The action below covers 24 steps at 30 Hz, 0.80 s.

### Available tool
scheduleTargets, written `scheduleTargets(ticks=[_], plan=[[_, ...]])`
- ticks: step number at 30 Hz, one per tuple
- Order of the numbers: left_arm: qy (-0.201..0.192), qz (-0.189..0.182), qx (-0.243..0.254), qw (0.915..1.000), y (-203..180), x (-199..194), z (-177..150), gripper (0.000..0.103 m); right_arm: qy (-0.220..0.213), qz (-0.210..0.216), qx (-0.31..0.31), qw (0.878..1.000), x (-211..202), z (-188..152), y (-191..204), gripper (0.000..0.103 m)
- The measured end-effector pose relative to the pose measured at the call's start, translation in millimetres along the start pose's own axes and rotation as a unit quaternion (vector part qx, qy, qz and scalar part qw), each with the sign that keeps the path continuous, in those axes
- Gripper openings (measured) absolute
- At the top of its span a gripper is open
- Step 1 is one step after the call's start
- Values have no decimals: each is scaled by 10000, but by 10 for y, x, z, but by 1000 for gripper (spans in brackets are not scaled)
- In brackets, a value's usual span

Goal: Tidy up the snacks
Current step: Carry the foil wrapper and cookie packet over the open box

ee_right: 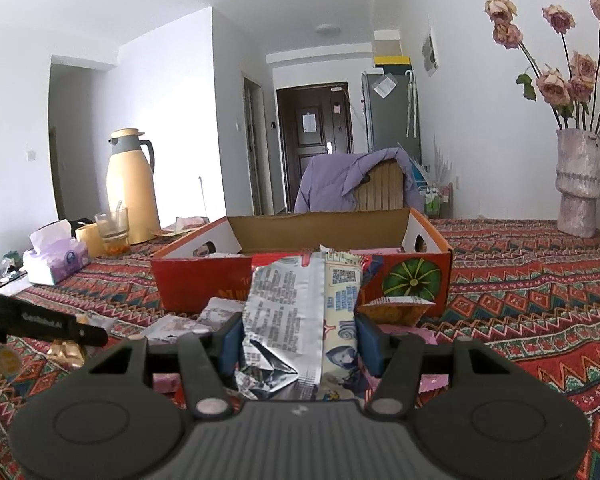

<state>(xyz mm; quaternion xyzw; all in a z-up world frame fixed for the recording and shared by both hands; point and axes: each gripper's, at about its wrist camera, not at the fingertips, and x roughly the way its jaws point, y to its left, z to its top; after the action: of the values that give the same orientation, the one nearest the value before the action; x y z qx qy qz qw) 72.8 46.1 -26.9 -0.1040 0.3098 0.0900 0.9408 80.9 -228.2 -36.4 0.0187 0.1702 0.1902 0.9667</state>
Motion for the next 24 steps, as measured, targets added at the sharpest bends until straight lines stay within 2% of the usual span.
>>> scheduleTargets(ticks=[9,17,24], plan=[[-396,-305,168,9986,-191,-222,168,45,-372,-78,-46,9993,-145,50,37,57],[-634,-509,281,9963,-403,-273,406,45,-649,-27,0,9979,-258,374,12,57],[-825,-670,356,9937,-610,-218,657,45,-790,-131,-108,9967,-127,666,-78,57]])
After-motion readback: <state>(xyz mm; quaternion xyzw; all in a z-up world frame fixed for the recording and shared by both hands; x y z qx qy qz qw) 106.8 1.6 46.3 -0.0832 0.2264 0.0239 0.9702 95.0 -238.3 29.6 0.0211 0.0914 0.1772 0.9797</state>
